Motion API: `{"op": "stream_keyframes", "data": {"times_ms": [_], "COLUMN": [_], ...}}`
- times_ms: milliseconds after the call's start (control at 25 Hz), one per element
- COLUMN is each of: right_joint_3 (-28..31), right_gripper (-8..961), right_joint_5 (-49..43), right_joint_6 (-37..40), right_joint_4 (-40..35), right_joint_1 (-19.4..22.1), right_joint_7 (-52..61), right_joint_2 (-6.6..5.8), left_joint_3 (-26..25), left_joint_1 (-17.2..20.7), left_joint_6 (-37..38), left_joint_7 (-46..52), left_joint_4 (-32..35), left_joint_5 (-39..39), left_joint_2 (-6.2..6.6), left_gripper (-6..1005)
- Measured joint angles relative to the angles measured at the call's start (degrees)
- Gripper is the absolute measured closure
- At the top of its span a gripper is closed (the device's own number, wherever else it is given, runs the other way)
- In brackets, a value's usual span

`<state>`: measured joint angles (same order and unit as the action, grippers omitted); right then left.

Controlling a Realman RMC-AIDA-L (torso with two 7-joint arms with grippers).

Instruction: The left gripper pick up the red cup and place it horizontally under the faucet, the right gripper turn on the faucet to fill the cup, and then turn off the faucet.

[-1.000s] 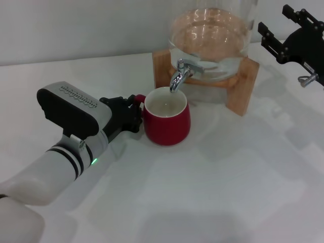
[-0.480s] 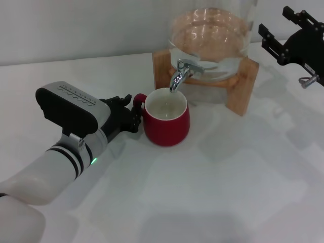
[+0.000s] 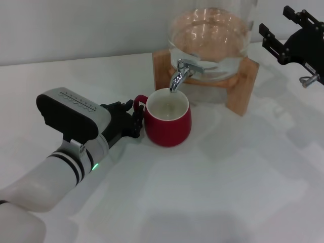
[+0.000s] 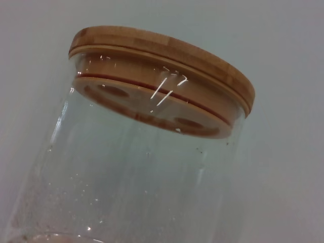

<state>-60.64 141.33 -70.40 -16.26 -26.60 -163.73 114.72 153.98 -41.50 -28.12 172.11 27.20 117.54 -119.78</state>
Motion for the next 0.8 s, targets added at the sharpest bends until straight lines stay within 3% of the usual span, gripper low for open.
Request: {"op": "stream_keyframes", "data": {"times_ms": [440, 800], "right_joint_3": [0.1, 0.6], "right_gripper": [294, 295], "right_joint_5": [0.0, 0.4], "right_joint_6": [0.6, 0.7], "right_joint_4": [0.0, -0.9], "right_joint_1": [-0.2, 0.2], "right_joint_7": [-0.1, -0.2], "right_joint_2": [-0.12, -0.22], "left_joint_3": [-0.7, -7.9], "left_joint_1": [3.2, 12.9], "left_joint_6": [-0.2, -0.7], "left_joint_7": [-3.5, -17.6], "left_joint_4": [2.7, 9.9], "left_joint_5": [-0.2, 0.1], "left_joint_2": [0.01, 0.18], "left_gripper": [736, 728]}}
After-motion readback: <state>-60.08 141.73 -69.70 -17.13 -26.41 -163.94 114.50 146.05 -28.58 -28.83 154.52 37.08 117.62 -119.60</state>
